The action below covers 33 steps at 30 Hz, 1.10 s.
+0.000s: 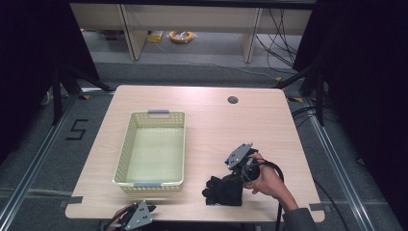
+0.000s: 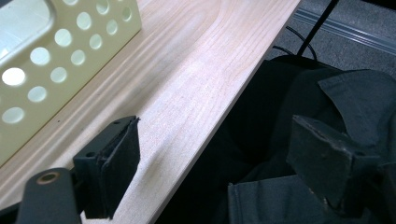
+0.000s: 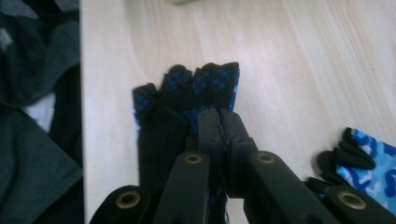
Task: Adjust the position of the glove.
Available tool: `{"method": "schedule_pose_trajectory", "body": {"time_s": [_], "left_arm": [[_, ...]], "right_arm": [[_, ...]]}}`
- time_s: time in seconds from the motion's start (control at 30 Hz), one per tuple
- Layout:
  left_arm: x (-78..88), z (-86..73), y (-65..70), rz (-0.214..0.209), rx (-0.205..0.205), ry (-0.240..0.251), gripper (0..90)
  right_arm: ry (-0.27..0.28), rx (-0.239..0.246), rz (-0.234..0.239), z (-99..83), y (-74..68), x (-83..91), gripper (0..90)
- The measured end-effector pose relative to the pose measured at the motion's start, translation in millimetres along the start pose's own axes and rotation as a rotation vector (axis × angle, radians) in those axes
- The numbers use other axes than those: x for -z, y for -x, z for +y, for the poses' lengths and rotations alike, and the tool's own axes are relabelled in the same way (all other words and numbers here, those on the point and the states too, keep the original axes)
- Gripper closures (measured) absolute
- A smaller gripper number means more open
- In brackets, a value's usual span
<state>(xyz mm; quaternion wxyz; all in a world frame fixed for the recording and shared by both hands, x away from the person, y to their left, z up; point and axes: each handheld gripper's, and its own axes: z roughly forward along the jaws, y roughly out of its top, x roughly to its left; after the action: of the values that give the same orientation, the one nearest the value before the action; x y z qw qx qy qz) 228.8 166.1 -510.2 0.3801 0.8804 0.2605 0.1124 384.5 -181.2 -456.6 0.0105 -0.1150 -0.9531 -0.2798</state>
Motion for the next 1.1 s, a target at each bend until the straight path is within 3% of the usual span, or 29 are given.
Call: {"method": "schedule_pose_trajectory", "body": {"time_s": [0.07, 0.1, 0.2, 0.33, 0.37, 0.43, 0.47, 0.5, 0.57, 0.6, 0.67, 0.73, 0.77, 0.83, 0.87, 0.93, 1.0, 1.1], "left_arm": [[0.2, 0.0, -0.1, 0.000, 0.000, 0.002, 17.1], [0.3, -0.1, 0.3, 0.004, 0.006, 0.003, 17.1], [0.4, 0.0, 0.4, 0.003, 0.002, 0.002, 17.1], [0.3, 0.2, -0.1, 0.003, 0.002, 0.005, 17.1], [0.8, 0.6, -1.6, 0.007, -0.021, 0.002, 17.1], [0.7, 0.6, -1.7, 0.004, -0.022, 0.003, 17.1], [0.4, 0.2, -0.2, 0.003, 0.001, 0.006, 17.1], [0.6, 0.4, -0.4, 0.004, -0.005, 0.003, 17.2], [0.6, 0.3, -0.2, 0.004, -0.003, 0.005, 17.2], [0.2, 0.2, 0.0, -0.007, 0.007, 0.001, 17.3], [0.6, 0.3, -0.4, 0.004, -0.004, 0.000, 17.3], [0.8, 0.3, 0.2, 0.011, -0.003, 0.002, 17.3], [0.8, 0.4, 0.0, 0.010, -0.005, 0.001, 17.3], [0.7, 0.5, 0.3, 0.010, -0.003, 0.002, 17.3], [0.7, 0.5, 0.3, 0.009, -0.001, 0.004, 17.3], [0.7, 0.7, 0.5, 0.008, -0.003, 0.003, 17.3], [0.7, 0.6, 0.6, 0.007, -0.004, 0.002, 17.3], [0.7, 0.6, 0.6, 0.007, -0.004, 0.002, 17.3]], "right_arm": [[-0.023, -0.023, -0.010, 0.1, 1.6, -3.7, 88.8], [-0.028, 0.000, -0.015, 0.7, 3.2, -6.3, 88.6], [-0.054, -0.019, -0.033, 0.2, 5.2, -11.7, 87.3], [-0.082, -0.092, -0.041, -6.1, 7.1, -19.0, 82.4], [-0.089, -0.099, -0.051, -7.3, 7.2, -20.4, 79.9], [-0.070, -0.152, -0.054, -9.5, 6.2, -20.3, 77.2], [-0.066, -0.160, -0.063, -10.0, 6.2, -19.5, 75.2], [-0.065, -0.161, -0.074, -10.4, 7.1, -18.2, 71.2], [-0.051, -0.182, -0.114, -11.0, 6.9, -11.7, 66.1], [-0.027, -0.177, -0.114, -11.6, 8.2, -7.7, 64.5], [0.044, -0.227, -0.155, -14.1, 8.7, 3.0, 62.7], [0.066, -0.274, -0.225, -18.8, 12.1, 15.6, 62.2], [0.084, -0.268, -0.257, -21.9, 14.6, 19.6, 62.2], [0.051, -0.279, -0.329, -27.0, 16.7, 27.9, 61.5], [0.063, -0.291, -0.380, -29.8, 16.9, 28.2, 61.7], [0.063, -0.292, -0.375, -34.8, 18.0, 31.4, 61.6], [0.054, -0.291, -0.406, -39.1, 19.2, 31.2, 61.6], [0.041, -0.271, -0.394, -42.9, 21.8, 31.5, 63.1]]}}
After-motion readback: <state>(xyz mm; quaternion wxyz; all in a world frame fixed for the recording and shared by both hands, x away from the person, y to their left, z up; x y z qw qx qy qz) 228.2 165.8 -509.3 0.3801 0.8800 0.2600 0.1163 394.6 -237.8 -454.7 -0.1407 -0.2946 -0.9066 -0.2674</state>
